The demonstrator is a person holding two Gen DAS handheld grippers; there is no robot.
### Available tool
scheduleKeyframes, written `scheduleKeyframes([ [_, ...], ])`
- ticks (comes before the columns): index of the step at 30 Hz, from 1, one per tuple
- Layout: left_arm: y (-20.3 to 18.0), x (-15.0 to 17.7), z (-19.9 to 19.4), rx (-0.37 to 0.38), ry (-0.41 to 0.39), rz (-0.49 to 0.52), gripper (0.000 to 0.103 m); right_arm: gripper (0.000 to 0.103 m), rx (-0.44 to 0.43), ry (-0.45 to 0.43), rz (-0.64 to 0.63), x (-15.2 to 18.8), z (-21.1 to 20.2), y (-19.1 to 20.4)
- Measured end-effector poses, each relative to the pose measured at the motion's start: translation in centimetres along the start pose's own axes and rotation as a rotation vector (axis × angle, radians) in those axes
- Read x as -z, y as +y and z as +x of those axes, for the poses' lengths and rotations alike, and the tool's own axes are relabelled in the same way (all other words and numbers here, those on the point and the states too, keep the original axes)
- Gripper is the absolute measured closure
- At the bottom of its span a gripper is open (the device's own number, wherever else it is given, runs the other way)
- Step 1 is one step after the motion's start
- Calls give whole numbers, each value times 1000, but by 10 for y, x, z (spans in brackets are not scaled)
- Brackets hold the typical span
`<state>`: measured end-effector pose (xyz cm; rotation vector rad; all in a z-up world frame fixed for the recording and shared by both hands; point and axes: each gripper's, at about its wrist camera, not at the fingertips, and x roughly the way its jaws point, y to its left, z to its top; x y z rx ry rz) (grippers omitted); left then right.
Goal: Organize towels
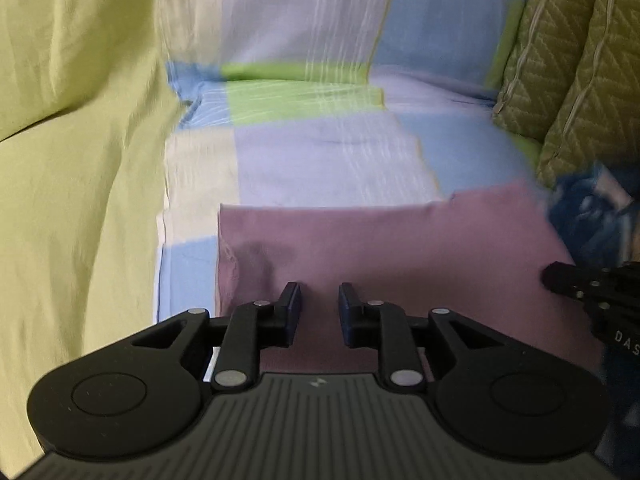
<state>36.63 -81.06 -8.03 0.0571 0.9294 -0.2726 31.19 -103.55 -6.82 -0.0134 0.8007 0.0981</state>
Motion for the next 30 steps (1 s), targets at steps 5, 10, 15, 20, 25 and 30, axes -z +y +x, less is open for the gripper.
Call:
scheduleKeyframes([
  [5,-8,-16,-12,21,-4,68,80,103,99,-39,92,0,-13,-18],
  [10,-48,-49,-14,287,-22,207,79,103,18,-86,153,-1,-51,-17],
  [15,-86,-64,33,369,37,319,79,103,-41,-15,133,18,-38,3],
  [20,-107,-62,61,385,31,362,80,103,6,0,153,42,-30,4],
  [25,-131,-72,79,377,9,374,79,103,1,11,154,41,-33,1],
  [30,-118,-89,59,291,-37,295,76,98,-17,20,185,22,-52,-13],
])
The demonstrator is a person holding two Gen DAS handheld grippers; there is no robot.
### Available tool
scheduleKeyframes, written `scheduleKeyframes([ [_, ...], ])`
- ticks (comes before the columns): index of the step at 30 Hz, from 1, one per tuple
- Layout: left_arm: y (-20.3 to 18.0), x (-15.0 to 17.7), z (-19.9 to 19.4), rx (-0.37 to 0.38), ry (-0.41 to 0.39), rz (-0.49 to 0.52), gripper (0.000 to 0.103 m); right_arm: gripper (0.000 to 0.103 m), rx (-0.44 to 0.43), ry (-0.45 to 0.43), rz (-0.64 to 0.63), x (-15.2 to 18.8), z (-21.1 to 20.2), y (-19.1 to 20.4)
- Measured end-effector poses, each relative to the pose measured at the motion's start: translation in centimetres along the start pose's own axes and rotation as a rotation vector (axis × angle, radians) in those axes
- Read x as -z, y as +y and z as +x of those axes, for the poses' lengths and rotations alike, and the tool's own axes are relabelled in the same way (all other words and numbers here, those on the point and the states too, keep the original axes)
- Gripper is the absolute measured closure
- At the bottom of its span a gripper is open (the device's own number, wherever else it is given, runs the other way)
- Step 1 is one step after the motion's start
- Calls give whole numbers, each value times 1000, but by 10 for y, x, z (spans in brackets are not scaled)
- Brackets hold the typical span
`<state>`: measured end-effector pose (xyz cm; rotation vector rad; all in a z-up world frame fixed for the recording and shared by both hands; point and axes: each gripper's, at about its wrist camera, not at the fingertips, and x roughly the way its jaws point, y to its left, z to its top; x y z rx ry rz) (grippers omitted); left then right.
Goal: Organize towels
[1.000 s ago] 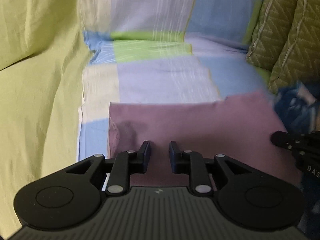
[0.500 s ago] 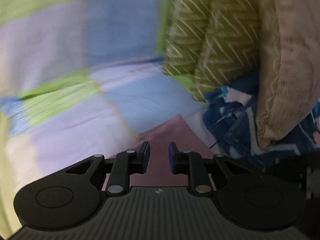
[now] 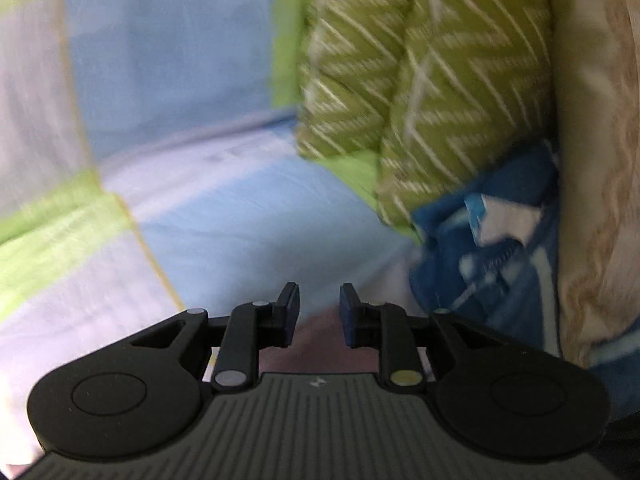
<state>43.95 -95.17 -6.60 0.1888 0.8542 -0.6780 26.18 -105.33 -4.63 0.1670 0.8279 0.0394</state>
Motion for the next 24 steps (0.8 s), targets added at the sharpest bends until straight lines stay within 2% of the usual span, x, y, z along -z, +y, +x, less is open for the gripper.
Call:
scheduleKeyframes([
  [2,16,6,-27,-57,-21,-71,76,94,-1,-54,28,-22,-10,-11],
  [5,27,26,-54,-95,-7,-139,77,95,-11,-103,14,-48,-3,-17],
  [7,31,44,-68,-127,12,-167,77,103,-27,-105,-37,-63,14,-16],
  [8,34,54,-73,-146,21,-183,77,103,-38,-101,-83,-69,28,-11],
  [13,57,93,-79,-244,44,-274,77,103,-32,-53,-159,-66,68,3],
  [16,64,104,-75,-293,33,-280,75,103,43,-23,-175,-54,83,-3],
  [18,64,104,-78,-301,31,-298,75,103,111,38,-130,-52,85,-15],
  [19,64,102,-82,-297,33,-306,76,103,114,43,-107,-52,84,-19],
  [21,62,96,-94,-269,0,-311,76,103,52,-54,-77,-57,66,-20],
  [24,54,87,-96,-259,-41,-272,76,102,-28,-102,-116,-67,54,-3],
])
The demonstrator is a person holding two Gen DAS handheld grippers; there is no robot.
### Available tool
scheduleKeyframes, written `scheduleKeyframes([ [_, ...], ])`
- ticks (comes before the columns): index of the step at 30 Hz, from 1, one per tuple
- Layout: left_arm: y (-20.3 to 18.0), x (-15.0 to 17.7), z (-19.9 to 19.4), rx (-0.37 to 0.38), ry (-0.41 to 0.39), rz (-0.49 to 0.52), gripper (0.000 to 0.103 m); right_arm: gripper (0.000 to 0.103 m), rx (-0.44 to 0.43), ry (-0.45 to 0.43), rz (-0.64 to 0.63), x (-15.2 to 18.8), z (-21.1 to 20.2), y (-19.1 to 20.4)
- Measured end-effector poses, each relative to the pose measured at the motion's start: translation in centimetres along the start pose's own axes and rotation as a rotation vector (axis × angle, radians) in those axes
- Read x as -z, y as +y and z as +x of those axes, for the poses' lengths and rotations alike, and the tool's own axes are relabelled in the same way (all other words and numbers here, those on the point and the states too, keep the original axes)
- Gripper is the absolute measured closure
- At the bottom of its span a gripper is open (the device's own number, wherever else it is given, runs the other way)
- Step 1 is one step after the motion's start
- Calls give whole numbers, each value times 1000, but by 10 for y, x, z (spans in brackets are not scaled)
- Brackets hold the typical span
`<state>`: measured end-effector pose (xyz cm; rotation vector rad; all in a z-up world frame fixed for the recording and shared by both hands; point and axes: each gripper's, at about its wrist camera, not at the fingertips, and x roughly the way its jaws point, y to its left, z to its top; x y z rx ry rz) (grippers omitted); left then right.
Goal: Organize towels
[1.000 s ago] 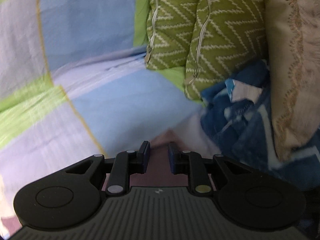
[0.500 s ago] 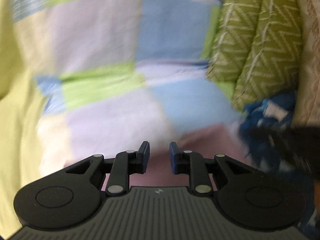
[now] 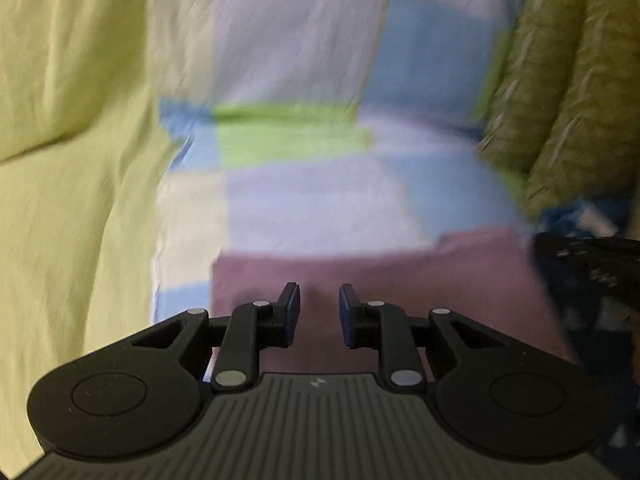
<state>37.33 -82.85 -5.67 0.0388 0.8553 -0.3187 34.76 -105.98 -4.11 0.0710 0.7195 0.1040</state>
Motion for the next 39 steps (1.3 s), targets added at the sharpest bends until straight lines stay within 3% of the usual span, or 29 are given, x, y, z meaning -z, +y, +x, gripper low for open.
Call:
scheduleKeyframes([
  [3,4,10,14,-56,9,15,76,102,-72,27,-31,-1,13,15],
  [6,21,26,19,-84,2,10,77,102,-69,83,-57,7,24,21],
  [8,32,33,11,-73,-30,29,90,103,-50,91,-65,10,24,19],
  [10,37,34,4,-80,-34,34,93,101,-49,86,-58,10,20,15],
  [14,61,36,-16,-193,-20,-39,93,101,-104,81,-40,6,-1,24],
  [16,70,35,-24,-196,-17,-90,93,101,-149,82,-48,1,-4,35],
  [21,73,32,-53,-161,-57,-134,92,102,-305,66,-94,-2,-2,81],
  [27,96,28,-52,-91,-12,-198,92,102,-461,74,-195,13,35,152],
  [30,108,19,-45,-17,24,-221,92,102,-455,85,-266,34,49,180],
  [34,107,4,-41,47,29,-169,88,102,-446,57,-309,29,41,196],
  [39,87,-11,-34,149,28,-73,88,102,-417,52,-316,31,12,188],
])
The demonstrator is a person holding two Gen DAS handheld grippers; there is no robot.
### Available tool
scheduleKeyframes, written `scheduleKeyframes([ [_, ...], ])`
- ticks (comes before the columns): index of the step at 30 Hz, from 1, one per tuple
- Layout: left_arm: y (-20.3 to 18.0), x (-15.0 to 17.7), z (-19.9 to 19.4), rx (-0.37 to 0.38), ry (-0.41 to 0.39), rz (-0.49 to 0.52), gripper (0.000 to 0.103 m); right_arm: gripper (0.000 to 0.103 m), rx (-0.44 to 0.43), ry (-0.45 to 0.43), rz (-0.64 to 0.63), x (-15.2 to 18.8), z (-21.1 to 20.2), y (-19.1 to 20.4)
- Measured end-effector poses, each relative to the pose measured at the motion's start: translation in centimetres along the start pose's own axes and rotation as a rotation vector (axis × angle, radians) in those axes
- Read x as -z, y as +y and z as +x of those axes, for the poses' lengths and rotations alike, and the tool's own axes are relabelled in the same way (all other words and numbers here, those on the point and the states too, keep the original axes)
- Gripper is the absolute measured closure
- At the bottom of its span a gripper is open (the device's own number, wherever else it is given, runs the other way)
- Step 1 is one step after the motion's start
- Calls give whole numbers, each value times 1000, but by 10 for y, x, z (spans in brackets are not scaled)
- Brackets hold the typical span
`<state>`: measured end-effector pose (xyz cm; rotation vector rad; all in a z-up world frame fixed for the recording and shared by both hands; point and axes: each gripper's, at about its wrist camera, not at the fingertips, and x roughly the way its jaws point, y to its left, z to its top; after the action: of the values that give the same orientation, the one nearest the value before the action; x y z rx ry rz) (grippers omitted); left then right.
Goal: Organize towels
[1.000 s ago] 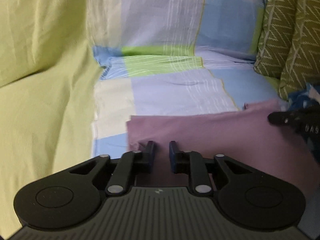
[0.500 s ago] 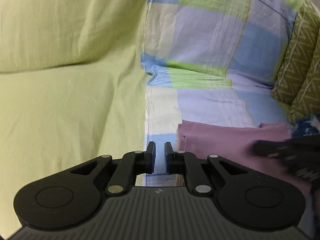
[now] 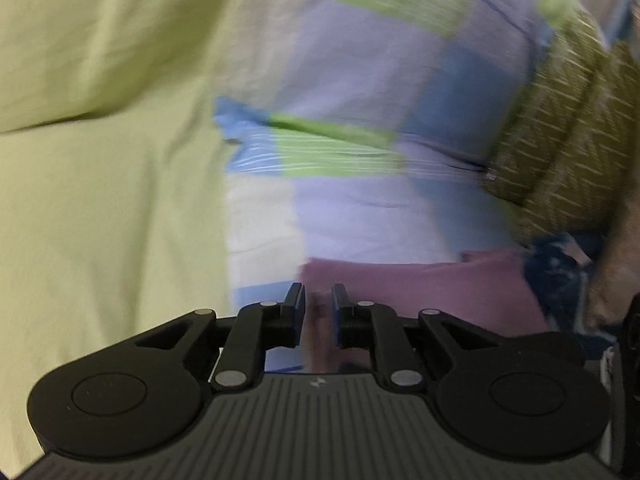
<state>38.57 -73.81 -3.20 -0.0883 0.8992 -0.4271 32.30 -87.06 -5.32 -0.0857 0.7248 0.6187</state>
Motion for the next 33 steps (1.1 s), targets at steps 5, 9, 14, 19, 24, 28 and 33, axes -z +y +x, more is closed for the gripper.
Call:
scheduleKeyframes([
  [5,-24,-4,29,37,42,105,87,102,22,57,63,26,2,-5],
  [9,-11,14,51,-58,54,119,77,101,4,31,62,34,14,5],
  [14,1,16,36,-97,9,74,72,101,-14,5,87,25,-7,5],
  [19,-11,13,1,-171,-16,65,74,101,127,-8,128,31,-69,-23],
  [24,-62,34,-11,-125,20,89,74,99,323,54,193,55,-100,-71],
  [28,-84,70,9,-188,84,114,73,100,339,103,186,81,-99,-83],
  [33,-72,80,3,-276,78,68,75,99,403,100,184,91,-116,-88],
])
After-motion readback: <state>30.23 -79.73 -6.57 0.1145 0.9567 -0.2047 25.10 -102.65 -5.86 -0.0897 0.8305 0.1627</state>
